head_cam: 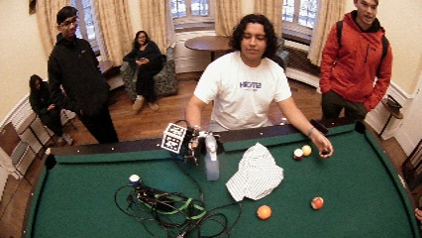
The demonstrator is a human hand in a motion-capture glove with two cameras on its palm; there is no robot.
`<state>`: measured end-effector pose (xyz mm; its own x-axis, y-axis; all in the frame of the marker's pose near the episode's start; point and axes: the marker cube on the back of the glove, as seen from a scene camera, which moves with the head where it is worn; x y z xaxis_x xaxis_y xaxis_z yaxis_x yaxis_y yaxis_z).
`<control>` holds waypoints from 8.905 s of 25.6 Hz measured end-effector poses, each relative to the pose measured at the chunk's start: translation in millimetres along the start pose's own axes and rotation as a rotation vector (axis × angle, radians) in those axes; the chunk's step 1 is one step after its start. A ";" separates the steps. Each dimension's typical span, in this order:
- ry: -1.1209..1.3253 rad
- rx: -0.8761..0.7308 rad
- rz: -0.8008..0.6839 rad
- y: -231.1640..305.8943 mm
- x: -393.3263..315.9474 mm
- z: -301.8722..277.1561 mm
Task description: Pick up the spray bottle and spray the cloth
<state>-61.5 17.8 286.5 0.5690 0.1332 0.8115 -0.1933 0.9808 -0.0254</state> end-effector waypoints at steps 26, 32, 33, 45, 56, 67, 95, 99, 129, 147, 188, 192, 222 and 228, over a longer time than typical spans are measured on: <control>-0.016 0.158 0.014 -61.2 11.6 40.6; -0.021 0.189 0.035 -64.1 -2.4 45.6; -0.017 0.188 0.033 -64.9 -4.8 46.5; 0.011 0.113 -0.088 -45.2 -34.4 35.7; -0.028 -0.001 -0.168 -47.7 -115.4 -15.7; -0.005 -0.124 -0.244 -83.5 -223.7 -55.7; 1.056 -1.011 0.394 -62.8 -136.7 176.8; 1.116 -1.064 0.457 -51.5 -120.7 195.7; 1.060 -1.164 0.516 -10.4 -99.9 230.3; 0.467 -0.920 0.032 -30.4 -224.4 223.8; -0.194 -0.432 -0.250 -46.1 -158.9 492.8; -0.195 -0.436 -0.247 -58.7 -161.3 515.2; 0.473 -0.648 -0.359 -49.3 -105.4 399.5; 0.671 -0.650 -0.451 -39.2 -105.5 332.8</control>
<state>-380.0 -82.0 396.2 0.8483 -0.4084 0.3371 0.5030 0.8204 -0.2718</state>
